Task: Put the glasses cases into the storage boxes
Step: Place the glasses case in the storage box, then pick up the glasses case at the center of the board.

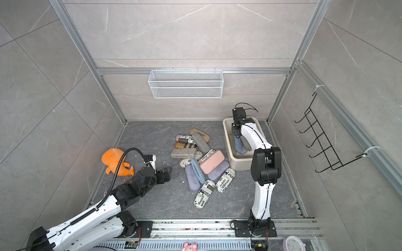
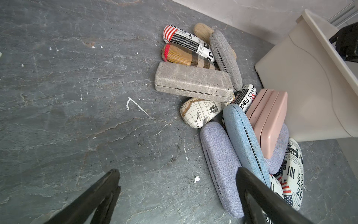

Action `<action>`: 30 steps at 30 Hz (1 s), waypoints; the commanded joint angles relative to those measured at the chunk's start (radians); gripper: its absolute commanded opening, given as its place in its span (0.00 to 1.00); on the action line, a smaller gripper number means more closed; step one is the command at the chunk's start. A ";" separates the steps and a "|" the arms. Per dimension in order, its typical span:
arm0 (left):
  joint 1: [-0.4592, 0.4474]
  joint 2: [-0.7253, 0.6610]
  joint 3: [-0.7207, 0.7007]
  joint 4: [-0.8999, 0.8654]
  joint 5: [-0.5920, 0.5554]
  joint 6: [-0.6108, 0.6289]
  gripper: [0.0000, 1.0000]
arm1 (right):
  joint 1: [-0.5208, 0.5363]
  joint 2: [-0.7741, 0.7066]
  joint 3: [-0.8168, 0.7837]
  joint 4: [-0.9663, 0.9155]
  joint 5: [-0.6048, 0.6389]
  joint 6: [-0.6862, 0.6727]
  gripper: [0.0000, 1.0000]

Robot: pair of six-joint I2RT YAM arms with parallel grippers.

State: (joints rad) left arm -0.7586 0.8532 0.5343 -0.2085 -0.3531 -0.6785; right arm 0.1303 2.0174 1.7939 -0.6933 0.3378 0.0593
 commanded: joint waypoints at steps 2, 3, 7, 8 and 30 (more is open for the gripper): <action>0.004 0.055 0.077 0.008 0.045 -0.001 0.96 | 0.014 -0.089 0.014 -0.042 -0.079 0.048 0.55; 0.004 0.077 0.084 0.008 0.054 -0.008 0.96 | 0.031 -0.117 -0.004 -0.036 -0.070 0.051 0.55; 0.002 0.188 0.111 0.023 0.117 -0.066 0.95 | 0.094 -0.234 -0.097 -0.019 -0.079 0.089 0.58; 0.000 0.228 0.125 0.021 0.133 -0.088 0.94 | 0.115 -0.276 -0.132 -0.005 -0.066 0.099 0.58; -0.198 0.859 0.464 -0.100 0.128 -0.215 0.90 | 0.234 -0.714 -0.562 0.157 -0.218 0.210 0.76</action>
State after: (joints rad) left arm -0.9535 1.6630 0.9451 -0.2806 -0.2073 -0.8791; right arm 0.3607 1.3331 1.2510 -0.5774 0.1482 0.2520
